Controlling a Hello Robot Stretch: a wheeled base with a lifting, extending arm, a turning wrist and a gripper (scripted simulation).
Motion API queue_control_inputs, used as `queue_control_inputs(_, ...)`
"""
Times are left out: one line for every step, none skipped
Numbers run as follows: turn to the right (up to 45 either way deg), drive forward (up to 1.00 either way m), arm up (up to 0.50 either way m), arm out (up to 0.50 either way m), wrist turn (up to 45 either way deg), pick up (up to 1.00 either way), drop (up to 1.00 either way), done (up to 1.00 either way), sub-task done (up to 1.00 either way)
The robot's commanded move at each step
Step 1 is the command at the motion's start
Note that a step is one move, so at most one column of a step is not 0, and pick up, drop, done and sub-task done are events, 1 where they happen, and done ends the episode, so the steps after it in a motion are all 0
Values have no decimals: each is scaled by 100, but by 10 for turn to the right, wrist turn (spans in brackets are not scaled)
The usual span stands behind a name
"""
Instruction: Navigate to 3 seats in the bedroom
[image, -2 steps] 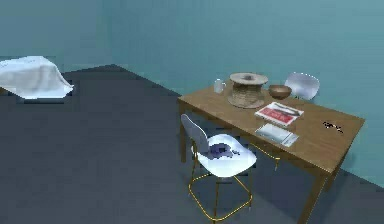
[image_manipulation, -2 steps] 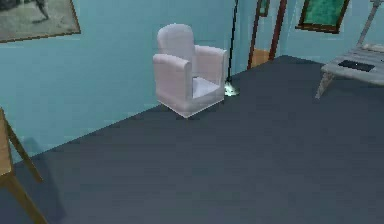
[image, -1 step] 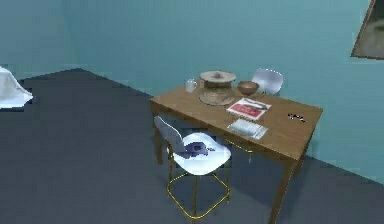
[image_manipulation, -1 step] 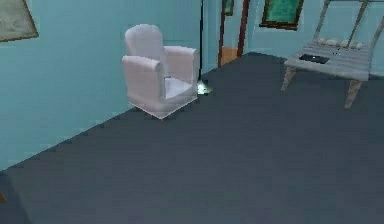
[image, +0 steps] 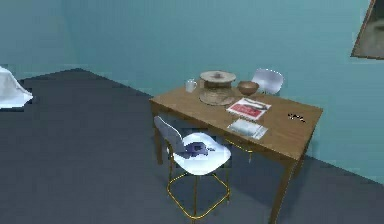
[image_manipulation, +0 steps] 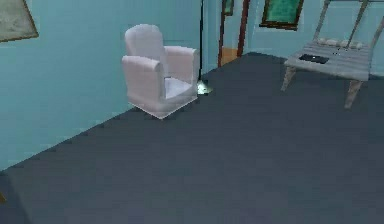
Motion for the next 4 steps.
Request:
queue_control_inputs(450,0,0,0,0,0,0,0,0)
queue_control_inputs(300,0,0,0,0,0,0,0,0)
queue_control_inputs(0,100,0,0,0,0,0,0,0)
queue_control_inputs(0,25,0,0,0,0,0,0,0)
